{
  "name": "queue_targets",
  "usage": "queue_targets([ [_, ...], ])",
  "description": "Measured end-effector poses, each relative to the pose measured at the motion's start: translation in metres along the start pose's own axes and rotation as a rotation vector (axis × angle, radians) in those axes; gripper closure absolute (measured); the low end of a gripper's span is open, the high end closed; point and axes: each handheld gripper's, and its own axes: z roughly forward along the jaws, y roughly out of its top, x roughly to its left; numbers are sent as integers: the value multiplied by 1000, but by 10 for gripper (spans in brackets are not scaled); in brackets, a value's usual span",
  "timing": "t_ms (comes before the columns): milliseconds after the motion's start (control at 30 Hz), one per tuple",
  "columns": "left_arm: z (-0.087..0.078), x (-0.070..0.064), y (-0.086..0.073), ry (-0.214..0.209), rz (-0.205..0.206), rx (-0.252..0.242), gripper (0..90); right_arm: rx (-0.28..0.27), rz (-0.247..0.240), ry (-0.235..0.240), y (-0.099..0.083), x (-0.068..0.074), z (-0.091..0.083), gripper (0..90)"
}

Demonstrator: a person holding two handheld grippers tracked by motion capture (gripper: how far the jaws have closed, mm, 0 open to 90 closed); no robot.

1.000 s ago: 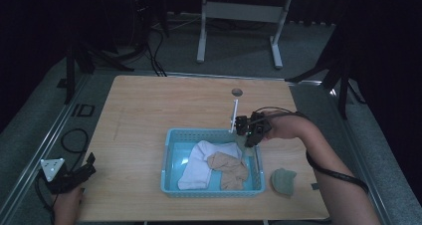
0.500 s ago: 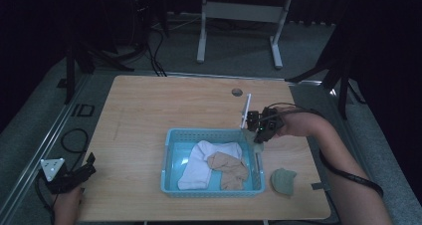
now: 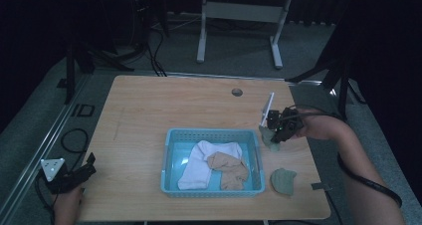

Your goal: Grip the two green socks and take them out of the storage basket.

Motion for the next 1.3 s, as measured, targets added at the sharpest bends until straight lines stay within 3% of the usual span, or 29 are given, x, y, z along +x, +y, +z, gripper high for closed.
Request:
queue_targets([
  [167, 0, 0, 0, -1, 0, -1, 7, 11, 39, -1, -17, -5, 7, 839],
  [400, 0, 0, 0, 0, 1, -1, 7, -12, 56, 12, -25, -9, 18, 839],
  [500, 0, 0, 0, 0, 1, 0, 7, -20, 57, 13, -28, -13, 32, 838],
  [1033, 0, 0, 0, -2, 1, 0, 7, 3, 117, 70, -27, -31, 96, 837],
  [1300, 0, 0, 0, -2, 1, 0, 7, -2, 130, 96, -22, -35, 114, 837],
])
